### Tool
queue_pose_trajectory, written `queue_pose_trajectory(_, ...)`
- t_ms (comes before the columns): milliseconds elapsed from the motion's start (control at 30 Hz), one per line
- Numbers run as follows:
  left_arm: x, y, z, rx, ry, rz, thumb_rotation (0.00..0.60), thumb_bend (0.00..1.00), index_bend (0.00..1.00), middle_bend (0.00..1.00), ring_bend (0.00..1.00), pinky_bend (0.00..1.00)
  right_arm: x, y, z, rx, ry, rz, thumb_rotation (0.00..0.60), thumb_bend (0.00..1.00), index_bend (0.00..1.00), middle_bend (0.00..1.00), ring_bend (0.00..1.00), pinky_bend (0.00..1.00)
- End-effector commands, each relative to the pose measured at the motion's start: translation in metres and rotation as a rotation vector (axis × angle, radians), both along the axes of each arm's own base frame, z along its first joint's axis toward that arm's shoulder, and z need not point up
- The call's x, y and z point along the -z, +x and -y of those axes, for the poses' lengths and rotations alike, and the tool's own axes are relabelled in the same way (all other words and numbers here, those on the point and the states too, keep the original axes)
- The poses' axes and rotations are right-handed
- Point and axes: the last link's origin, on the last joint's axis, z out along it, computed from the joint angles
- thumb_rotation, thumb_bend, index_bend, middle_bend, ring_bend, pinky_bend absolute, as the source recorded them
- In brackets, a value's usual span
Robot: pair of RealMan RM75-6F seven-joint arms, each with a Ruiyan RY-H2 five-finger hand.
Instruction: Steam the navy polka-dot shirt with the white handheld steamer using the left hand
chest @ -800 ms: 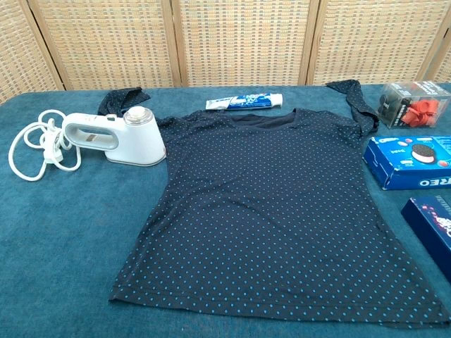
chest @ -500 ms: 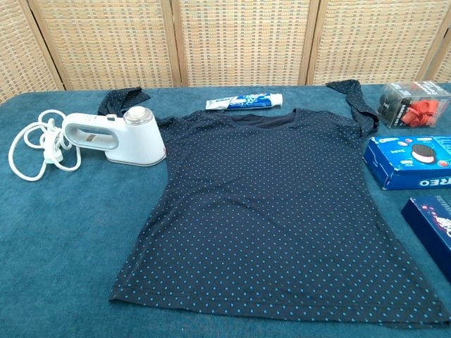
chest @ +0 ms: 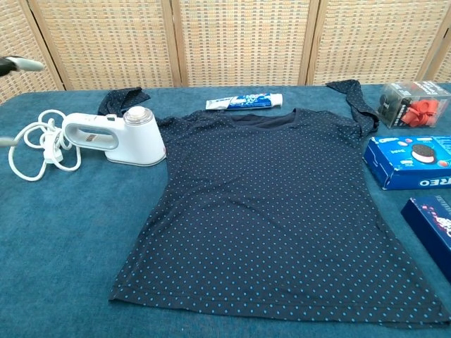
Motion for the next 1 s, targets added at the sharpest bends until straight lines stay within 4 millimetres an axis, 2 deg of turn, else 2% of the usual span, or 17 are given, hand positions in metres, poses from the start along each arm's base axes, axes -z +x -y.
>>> queue_pose_trajectory(33,0.026,0.013,-0.036,0.001,-0.035,-0.043,0.6,0.3,0.0,0.0,0.0,0.0,0.001,-0.001,0.001,0.005,0.003,-0.004,0.6,0.0,0.0,0.0,0.0,0.0)
queue_pose_trajectory(200,0.041,0.013,-0.058,-0.033,-0.058,-0.052,0.6,0.35,0.0,0.0,0.0,0.0,0.006,-0.004,0.005,0.027,0.038,0.019,0.6,0.0,0.0,0.0,0.0,0.0)
queue_pose_trajectory(400,0.053,0.012,-0.083,-0.076,-0.085,-0.044,0.6,0.35,0.0,0.0,0.0,0.0,0.006,-0.008,0.009,0.044,0.042,0.016,0.6,0.0,0.0,0.0,0.0,0.0)
queue_pose_trajectory(1000,0.086,0.038,-0.129,-0.079,-0.117,-0.009,0.6,0.36,0.0,0.0,0.0,0.0,0.008,-0.009,0.01,0.045,0.039,-0.001,0.6,0.0,0.0,0.0,0.0,0.0)
